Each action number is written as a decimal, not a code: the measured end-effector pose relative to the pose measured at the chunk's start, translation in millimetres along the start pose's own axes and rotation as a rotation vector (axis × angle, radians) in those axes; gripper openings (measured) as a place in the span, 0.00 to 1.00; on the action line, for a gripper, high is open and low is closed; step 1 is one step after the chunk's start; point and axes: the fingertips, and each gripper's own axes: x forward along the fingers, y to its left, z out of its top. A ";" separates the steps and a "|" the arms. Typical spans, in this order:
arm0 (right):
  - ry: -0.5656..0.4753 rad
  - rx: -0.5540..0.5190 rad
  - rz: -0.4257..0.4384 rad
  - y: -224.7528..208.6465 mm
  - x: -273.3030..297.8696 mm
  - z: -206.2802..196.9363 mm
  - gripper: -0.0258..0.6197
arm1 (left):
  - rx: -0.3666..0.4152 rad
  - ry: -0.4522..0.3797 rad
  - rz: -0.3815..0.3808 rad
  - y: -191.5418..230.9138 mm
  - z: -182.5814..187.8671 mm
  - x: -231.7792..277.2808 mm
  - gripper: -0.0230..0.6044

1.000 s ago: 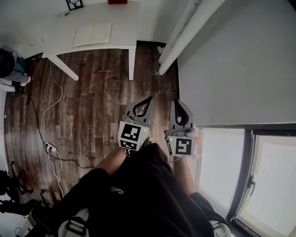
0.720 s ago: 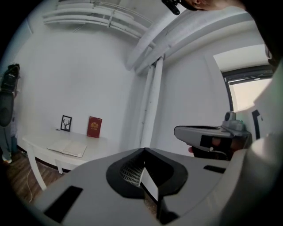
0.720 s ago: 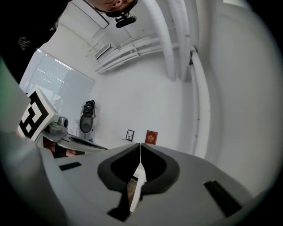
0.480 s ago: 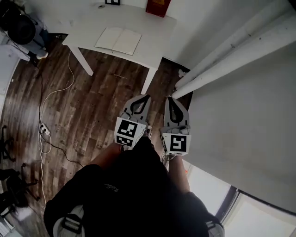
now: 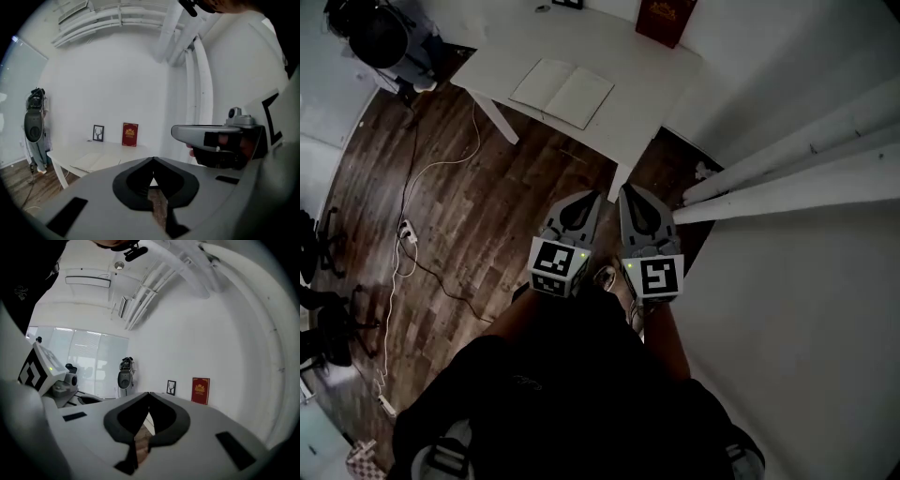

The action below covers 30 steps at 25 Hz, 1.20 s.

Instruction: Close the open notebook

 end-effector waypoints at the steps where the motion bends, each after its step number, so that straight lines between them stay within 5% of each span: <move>1: 0.001 0.014 0.017 -1.9 8.0 -5.1 0.08 | 0.001 0.021 0.013 4.6 -4.5 3.6 0.04; 7: 0.068 0.054 0.102 -6.5 51.9 -32.5 0.08 | 0.002 0.058 0.093 44.9 -11.0 22.2 0.04; 14: 0.115 0.015 0.104 -20.3 123.2 -46.4 0.08 | -0.046 0.095 0.117 117.1 -30.1 65.0 0.04; 17: 0.140 -0.016 0.107 -22.0 164.9 -44.6 0.08 | -0.047 0.099 0.105 154.9 -25.1 86.8 0.04; 25: 0.245 0.165 0.092 -13.2 270.9 -63.5 0.08 | -0.006 0.144 0.034 250.0 -13.1 121.2 0.04; 30: 0.312 0.153 0.049 -7.4 306.4 -74.7 0.08 | -0.009 0.163 -0.023 288.2 -13.5 134.7 0.04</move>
